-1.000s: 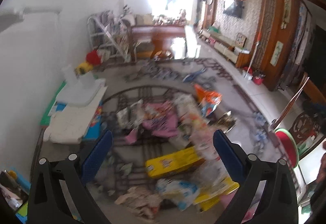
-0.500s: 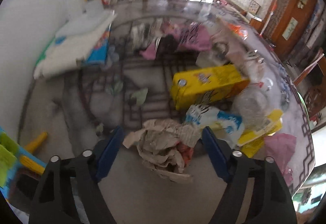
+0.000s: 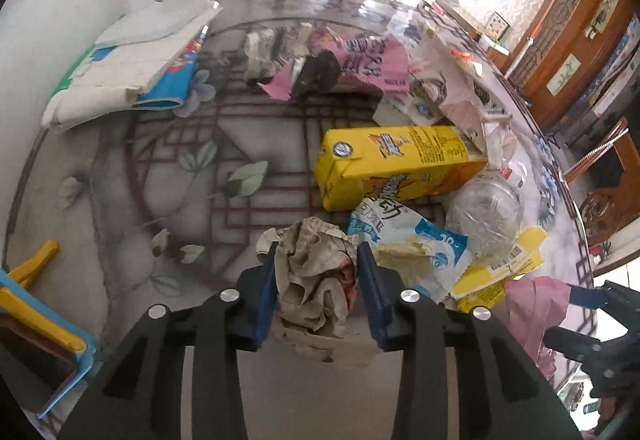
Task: Collect trash
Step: 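Grasp crumpled paper with the left tool while the right tool grasps a pink plastic bag, then carry both items to the red bin and open both tools over it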
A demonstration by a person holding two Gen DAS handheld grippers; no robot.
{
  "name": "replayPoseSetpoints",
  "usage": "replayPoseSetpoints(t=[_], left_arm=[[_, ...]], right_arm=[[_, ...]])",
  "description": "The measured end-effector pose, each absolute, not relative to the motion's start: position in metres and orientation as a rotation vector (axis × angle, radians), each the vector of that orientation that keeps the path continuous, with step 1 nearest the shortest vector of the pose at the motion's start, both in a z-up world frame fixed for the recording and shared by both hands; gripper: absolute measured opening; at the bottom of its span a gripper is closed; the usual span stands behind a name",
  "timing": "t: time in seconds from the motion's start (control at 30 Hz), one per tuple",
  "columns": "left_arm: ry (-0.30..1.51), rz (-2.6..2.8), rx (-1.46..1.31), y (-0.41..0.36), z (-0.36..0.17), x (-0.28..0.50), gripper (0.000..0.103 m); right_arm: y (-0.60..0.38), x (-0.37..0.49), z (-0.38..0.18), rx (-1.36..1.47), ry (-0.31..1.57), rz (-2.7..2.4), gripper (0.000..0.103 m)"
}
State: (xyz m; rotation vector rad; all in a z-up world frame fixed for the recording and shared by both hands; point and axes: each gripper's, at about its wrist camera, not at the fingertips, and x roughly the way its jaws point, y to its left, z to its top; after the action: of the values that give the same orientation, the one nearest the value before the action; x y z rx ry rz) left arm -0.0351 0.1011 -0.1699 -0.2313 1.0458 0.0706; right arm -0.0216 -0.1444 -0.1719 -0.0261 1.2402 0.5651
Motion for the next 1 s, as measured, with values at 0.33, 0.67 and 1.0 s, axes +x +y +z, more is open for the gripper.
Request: replayPoseSetpoints(t=[0.33, 0.67, 1.0], left_arm=[[0.822, 0.123, -0.237, 0.104, -0.099, -0.054, 0.033], [0.746, 0.012, -0.212, 0.045, -0.067, -0.037, 0.033], [0.794, -0.227, -0.172, -0.091, -0.062, 0.010, 0.034]], right_arm=[[-0.143, -0.019, -0.186, 0.048, 1.305, 0.638, 0.021], [-0.190, -0.014, -0.130, 0.117, 1.103, 0.604, 0.019], [-0.337, 0.012, -0.084, 0.276, 0.926, 0.335, 0.019]])
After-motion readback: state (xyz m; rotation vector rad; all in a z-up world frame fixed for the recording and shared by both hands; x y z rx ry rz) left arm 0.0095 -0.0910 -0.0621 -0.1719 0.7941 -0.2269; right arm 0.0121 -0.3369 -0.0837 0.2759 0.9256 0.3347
